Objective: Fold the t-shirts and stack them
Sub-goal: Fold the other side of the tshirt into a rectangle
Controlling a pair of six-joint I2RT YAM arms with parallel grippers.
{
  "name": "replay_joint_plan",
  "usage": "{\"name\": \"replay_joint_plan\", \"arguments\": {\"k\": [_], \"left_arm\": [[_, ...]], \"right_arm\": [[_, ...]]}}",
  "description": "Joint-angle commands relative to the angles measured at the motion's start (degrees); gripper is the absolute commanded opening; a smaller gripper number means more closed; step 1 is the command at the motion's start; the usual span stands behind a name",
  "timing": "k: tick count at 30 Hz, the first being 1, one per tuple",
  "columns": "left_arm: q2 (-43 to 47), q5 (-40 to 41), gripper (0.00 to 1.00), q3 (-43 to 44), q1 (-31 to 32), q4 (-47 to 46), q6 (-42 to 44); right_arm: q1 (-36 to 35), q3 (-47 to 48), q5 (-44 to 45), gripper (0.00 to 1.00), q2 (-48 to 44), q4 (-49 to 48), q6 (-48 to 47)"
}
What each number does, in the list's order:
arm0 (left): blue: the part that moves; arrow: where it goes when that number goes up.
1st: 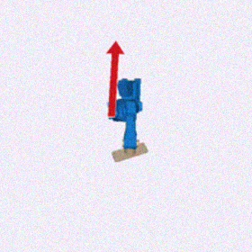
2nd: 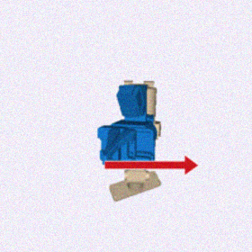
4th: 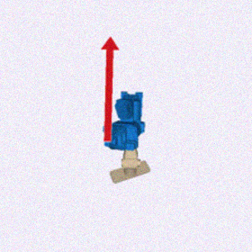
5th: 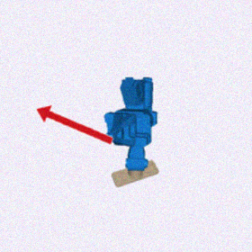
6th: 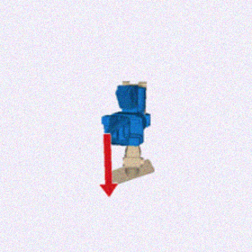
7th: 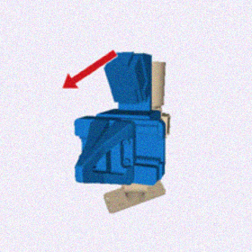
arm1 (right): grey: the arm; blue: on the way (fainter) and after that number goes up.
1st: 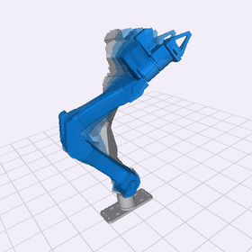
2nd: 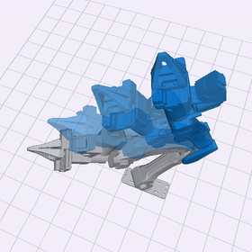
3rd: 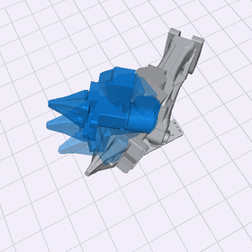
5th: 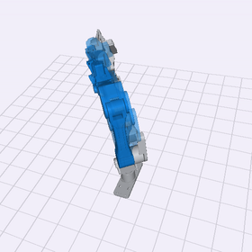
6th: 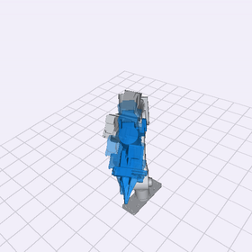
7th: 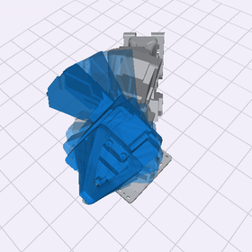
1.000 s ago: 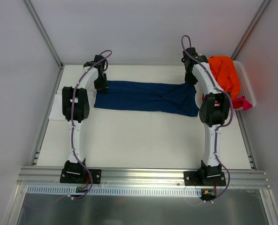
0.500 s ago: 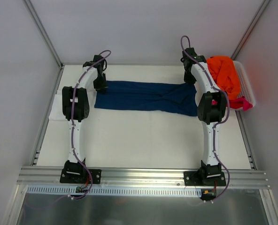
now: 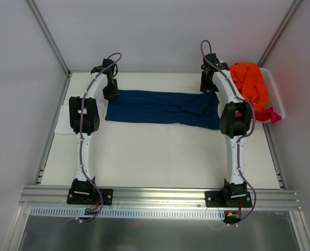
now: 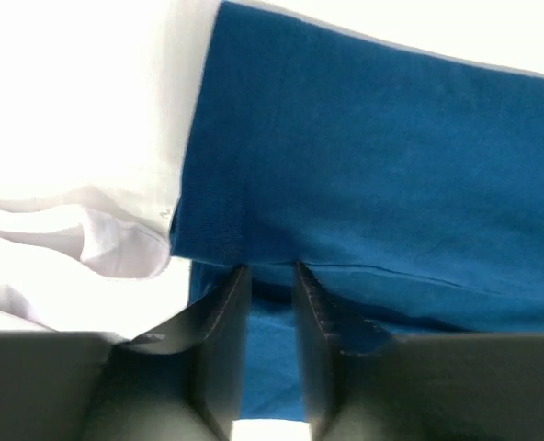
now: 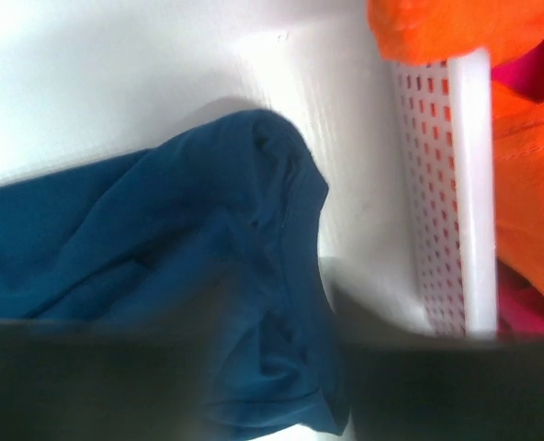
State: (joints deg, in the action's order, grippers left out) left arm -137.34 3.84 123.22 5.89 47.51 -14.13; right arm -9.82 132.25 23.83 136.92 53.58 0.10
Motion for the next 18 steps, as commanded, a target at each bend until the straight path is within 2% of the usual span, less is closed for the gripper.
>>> {"name": "replay_joint_plan", "arguments": {"k": [1, 2, 3, 4, 8, 12, 14, 16, 17, 18], "left_arm": [[0.84, 3.01, 0.34, 2.38, -0.53, 1.36, -1.60], [2.15, 4.85, 0.50, 1.94, -0.53, 1.27, -2.65], [3.03, 5.65, 0.94, 1.59, -0.44, 0.66, -3.09], [4.87, 6.27, 0.99, 0.54, -0.44, -0.13, -3.62], [9.71, 5.92, 0.99, -2.02, 0.44, -3.47, -4.33], [10.86, 4.60, 0.99, -2.98, 2.80, -4.00, -3.89], [10.25, 4.86, 0.99, -3.86, 4.65, -3.91, -3.36], [9.29, 4.78, 0.99, -5.09, 6.05, -3.91, -3.36], [8.93, 4.69, 0.99, -5.62, 6.50, -4.00, -3.45], [8.76, 4.86, 0.96, -6.23, 6.85, -4.00, -3.62]], "right_arm": [[0.60, 3.02, 2.53, 0.86, 0.63, -1.02, -1.77], [0.77, 3.28, 3.40, 0.99, 0.71, -1.11, -2.29], [0.68, 3.54, 3.93, 0.99, 0.97, -1.20, -2.56], [0.77, 3.63, 4.55, 0.99, 0.98, -1.20, -2.82], [1.12, 3.72, 6.66, 1.00, -0.07, -1.64, -3.88], [0.60, -4.43, 4.65, 0.99, -7.53, -6.54, -3.79], [0.07, -10.50, 3.33, 0.94, -12.80, -8.22, -3.53], [-0.63, -14.46, 1.32, 0.62, -16.50, -8.32, -3.26], [-0.81, -15.52, 0.26, 0.29, -17.30, -8.06, -3.18], [-1.16, -16.66, -0.97, 0.17, -18.17, -7.97, -2.65]]}}
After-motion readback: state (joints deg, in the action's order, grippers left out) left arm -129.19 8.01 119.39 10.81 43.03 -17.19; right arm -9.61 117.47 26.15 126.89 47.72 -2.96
